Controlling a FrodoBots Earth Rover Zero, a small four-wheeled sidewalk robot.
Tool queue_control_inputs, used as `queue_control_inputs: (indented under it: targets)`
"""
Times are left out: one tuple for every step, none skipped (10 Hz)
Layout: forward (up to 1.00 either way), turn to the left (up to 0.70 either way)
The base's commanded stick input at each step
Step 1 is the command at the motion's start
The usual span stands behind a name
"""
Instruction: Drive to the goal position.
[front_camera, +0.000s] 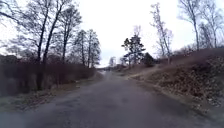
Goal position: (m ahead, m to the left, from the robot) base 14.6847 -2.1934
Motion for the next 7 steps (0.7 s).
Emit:
queue_control_inputs:
  targets:
    - [0.50, 0.00]
    - [0.50, 0.00]
    - [0.50, 0.00]
    - [0.50, 0.00]
    - [0.50, 0.00]
    - [0.50, 0.00]
    - [0.50, 0.00]
